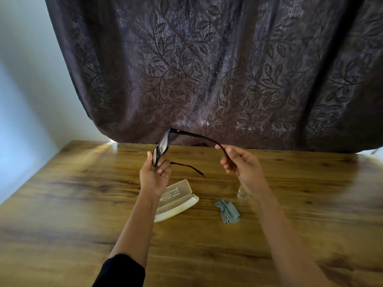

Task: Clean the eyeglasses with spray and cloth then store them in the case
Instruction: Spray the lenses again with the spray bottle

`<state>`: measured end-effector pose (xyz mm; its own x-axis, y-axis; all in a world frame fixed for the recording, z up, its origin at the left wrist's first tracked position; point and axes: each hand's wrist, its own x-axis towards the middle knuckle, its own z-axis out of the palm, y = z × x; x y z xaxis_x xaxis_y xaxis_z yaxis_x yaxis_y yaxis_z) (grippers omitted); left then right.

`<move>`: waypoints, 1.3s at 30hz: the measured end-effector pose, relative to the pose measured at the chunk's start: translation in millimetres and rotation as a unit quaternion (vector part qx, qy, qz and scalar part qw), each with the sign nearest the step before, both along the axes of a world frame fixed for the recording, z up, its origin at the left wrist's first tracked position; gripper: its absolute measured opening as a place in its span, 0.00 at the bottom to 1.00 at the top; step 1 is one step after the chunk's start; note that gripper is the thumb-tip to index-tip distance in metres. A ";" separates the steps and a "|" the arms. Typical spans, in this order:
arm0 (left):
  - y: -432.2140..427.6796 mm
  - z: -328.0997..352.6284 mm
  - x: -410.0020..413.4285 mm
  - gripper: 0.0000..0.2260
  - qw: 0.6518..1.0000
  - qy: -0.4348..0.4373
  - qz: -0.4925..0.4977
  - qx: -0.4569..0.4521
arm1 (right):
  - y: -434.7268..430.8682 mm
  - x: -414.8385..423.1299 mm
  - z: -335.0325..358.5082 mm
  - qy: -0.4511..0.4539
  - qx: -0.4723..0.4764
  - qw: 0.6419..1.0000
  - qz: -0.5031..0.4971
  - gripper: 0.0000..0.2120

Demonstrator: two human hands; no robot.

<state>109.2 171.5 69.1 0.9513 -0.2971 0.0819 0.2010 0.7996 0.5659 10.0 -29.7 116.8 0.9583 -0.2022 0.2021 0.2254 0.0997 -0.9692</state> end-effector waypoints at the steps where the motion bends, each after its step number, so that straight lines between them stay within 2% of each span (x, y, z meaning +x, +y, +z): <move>1: 0.3 -2.1 -0.5 0.21 1.000 0.002 -0.003 0.008 | -1.5 -0.6 4.0 -0.001 -0.015 1.000 0.009 0.12; 4: -0.4 -5.8 -4.0 0.18 0.998 0.029 -0.015 0.057 | -3.9 1.7 10.8 -0.008 -0.065 0.998 0.004 0.09; 6: -3.6 -2.6 -7.6 0.14 0.985 0.030 -0.003 0.170 | -2.7 2.5 13.7 -0.020 -0.083 0.996 -0.021 0.09; 8: -7.9 2.7 -9.2 0.13 0.931 0.008 0.036 0.364 | -1.5 3.4 16.3 -0.036 -0.104 0.993 -0.048 0.09; 10: -11.4 7.8 -7.7 0.12 0.874 -0.022 0.093 0.477 | -0.3 4.4 18.2 -0.049 -0.148 0.984 -0.082 0.09; 13: -11.1 18.6 -4.6 0.10 0.829 -0.099 0.198 0.513 | 2.2 5.7 19.2 -0.055 -0.237 0.958 -0.154 0.08; 16: -10.7 37.3 -9.0 0.09 0.785 -0.234 0.275 0.503 | 5.4 5.5 21.5 -0.070 -0.301 0.927 -0.212 0.08; 20: -14.3 55.8 -14.7 0.09 0.703 -0.386 0.269 0.534 | 10.9 5.3 25.6 -0.108 -0.338 0.903 -0.241 0.09; 23: -17.4 53.9 -12.9 0.11 0.631 -0.423 0.278 0.588 | 13.1 5.8 27.8 -0.129 -0.364 0.887 -0.255 0.08; 26: -19.1 49.9 -10.8 0.09 0.593 -0.418 0.307 0.616 | 14.0 7.3 28.7 -0.153 -0.399 0.863 -0.268 0.08; 28: -19.4 46.7 -9.2 0.09 0.592 -0.407 0.308 0.624 | 15.0 7.6 28.4 -0.165 -0.413 0.854 -0.269 0.07; 31: -19.3 42.8 -8.0 0.09 0.616 -0.374 0.302 0.625 | 16.3 8.3 27.7 -0.185 -0.430 0.846 -0.257 0.07; 35: -21.2 38.0 -8.7 0.08 0.627 -0.347 0.312 0.624 | 16.7 11.2 30.8 -0.196 -0.442 0.844 -0.231 0.07; 37: -22.9 36.5 -9.4 0.07 0.644 -0.326 0.325 0.611 | 16.8 10.9 34.4 -0.204 -0.434 0.848 -0.225 0.07; 39: -23.6 34.9 -9.3 0.07 0.676 -0.286 0.330 0.593 | 14.7 9.8 38.9 -0.218 -0.416 0.848 -0.244 0.10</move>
<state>100.0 147.9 104.0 0.8222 -0.0020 0.5692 -0.5013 -0.4763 0.7224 19.8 -15.0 155.7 0.5985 -0.1669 0.7835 0.3985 -0.7864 -0.4719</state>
